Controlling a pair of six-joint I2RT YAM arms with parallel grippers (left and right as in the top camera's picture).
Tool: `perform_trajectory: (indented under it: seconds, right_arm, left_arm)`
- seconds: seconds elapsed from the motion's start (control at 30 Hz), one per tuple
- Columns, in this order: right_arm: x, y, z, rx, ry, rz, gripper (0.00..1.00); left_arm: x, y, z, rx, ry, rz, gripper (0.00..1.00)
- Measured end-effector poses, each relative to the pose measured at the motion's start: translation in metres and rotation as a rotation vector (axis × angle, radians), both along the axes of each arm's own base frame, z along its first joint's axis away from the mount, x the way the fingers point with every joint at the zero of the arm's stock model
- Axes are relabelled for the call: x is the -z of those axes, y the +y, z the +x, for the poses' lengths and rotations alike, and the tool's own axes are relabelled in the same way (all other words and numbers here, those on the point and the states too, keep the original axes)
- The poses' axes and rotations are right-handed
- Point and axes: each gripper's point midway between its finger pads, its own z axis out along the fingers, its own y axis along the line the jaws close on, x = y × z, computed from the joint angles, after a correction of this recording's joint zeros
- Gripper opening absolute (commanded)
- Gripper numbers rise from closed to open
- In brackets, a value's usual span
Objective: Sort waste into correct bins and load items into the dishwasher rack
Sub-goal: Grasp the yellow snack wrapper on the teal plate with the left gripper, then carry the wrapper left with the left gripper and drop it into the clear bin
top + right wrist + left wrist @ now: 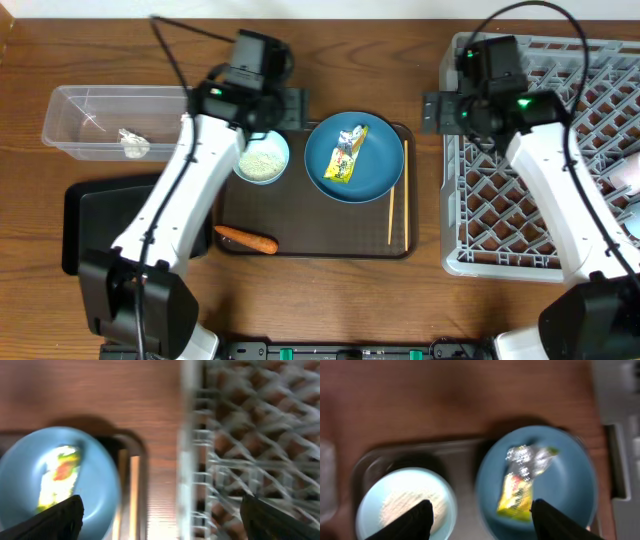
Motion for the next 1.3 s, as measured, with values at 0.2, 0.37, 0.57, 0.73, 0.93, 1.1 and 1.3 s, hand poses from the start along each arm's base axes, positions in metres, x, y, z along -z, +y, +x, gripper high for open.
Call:
perform_trajectory:
  seconds: [0.2,0.37,0.57,0.73,0.93,1.1,1.3]
  right_arm:
    - [0.003,-0.054,-0.002,0.180,0.021,-0.044,0.99]
    - [0.008,-0.086,-0.013,0.268,0.071,-0.060,0.99]
    - [0.011,-0.101,-0.021,0.304,0.101,-0.069,0.99]
    - [0.011,-0.101,-0.021,0.286,0.104,-0.078,0.99]
    - [0.012,-0.101,-0.022,0.274,0.109,-0.085,0.99]
    - [0.010,-0.101,-0.017,0.244,0.089,-0.099,0.98]
    - [0.001,-0.094,0.002,0.179,0.010,-0.085,0.95]
  left_arm:
    - [0.018,-0.045,0.003,0.101,-0.016,0.003,0.66]
    - [0.059,-0.076,0.005,0.165,0.026,0.025,0.66]
    - [0.096,-0.109,0.003,0.228,0.046,0.037,0.66]
    - [0.127,-0.128,0.002,0.259,0.064,0.045,0.58]
    - [0.151,-0.131,0.004,0.261,0.088,0.056,0.13]
    - [0.149,-0.128,0.010,0.254,0.071,0.052,0.06]
    - [0.110,-0.090,0.023,0.178,0.043,0.036,0.06]
